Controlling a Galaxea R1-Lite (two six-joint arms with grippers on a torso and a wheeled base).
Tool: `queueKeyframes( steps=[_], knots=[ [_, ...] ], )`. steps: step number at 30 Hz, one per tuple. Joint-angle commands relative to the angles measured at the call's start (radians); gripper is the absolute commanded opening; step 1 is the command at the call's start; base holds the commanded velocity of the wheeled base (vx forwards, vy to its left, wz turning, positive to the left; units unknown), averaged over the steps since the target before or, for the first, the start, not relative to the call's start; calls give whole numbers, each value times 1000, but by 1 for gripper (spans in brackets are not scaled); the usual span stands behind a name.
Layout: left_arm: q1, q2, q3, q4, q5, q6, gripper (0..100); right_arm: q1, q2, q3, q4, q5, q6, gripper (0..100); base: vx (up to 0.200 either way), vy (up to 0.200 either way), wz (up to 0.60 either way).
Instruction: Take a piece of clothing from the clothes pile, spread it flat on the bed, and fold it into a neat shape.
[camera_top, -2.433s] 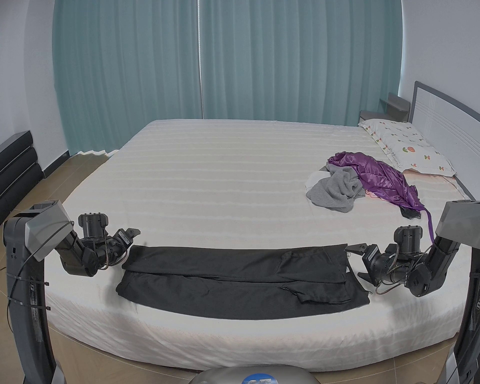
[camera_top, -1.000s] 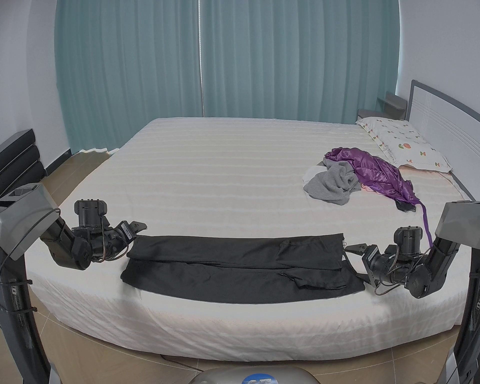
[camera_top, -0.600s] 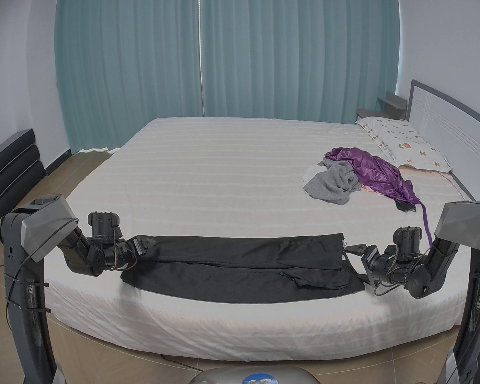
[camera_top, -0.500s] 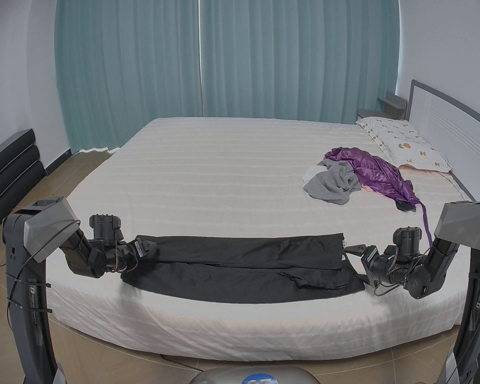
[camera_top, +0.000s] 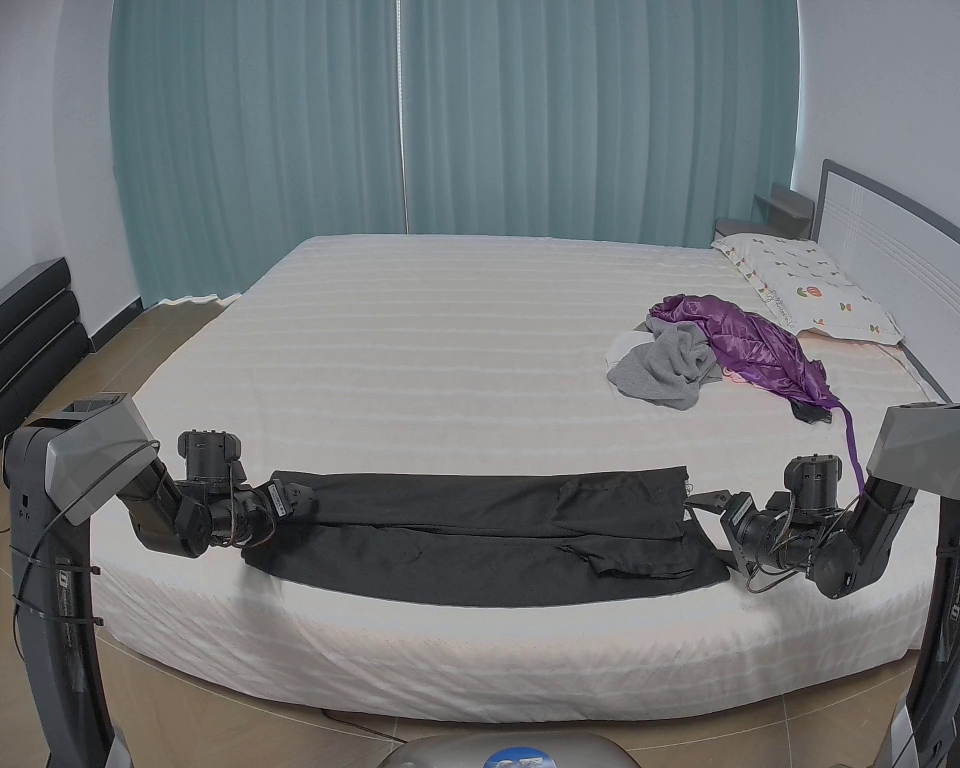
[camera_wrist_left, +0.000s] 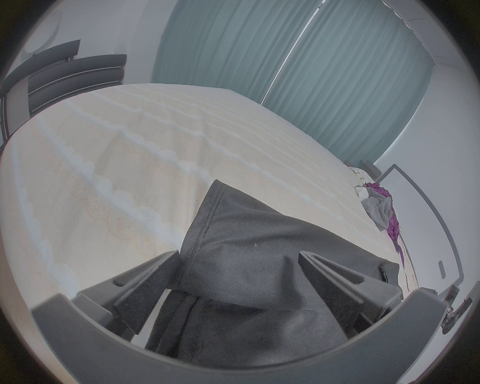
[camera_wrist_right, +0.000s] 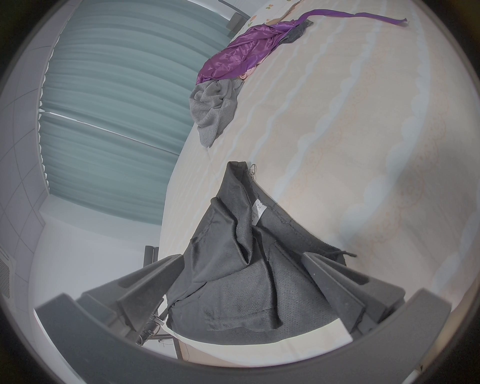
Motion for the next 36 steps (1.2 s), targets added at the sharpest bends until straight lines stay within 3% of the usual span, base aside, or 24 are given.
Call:
queueKeyframes(
  steps=[1, 23, 24, 36],
  knots=[
    [3, -10, -1, -9, 9, 3, 100, 1, 2, 0, 0, 0, 0, 100, 0, 0, 0],
    [-17, 21, 10, -46, 25, 1, 100, 3, 2, 0, 1, 0, -1, 100, 0, 0, 0],
    [-20, 20, 24, -48, 24, 0, 0, 3, 2, 0, 1, 2, -1, 100, 0, 0, 0],
    [-27, 4, 30, -52, 25, -7, 0, 3, 2, 0, 1, 2, -1, 100, 0, 0, 0]
  ],
)
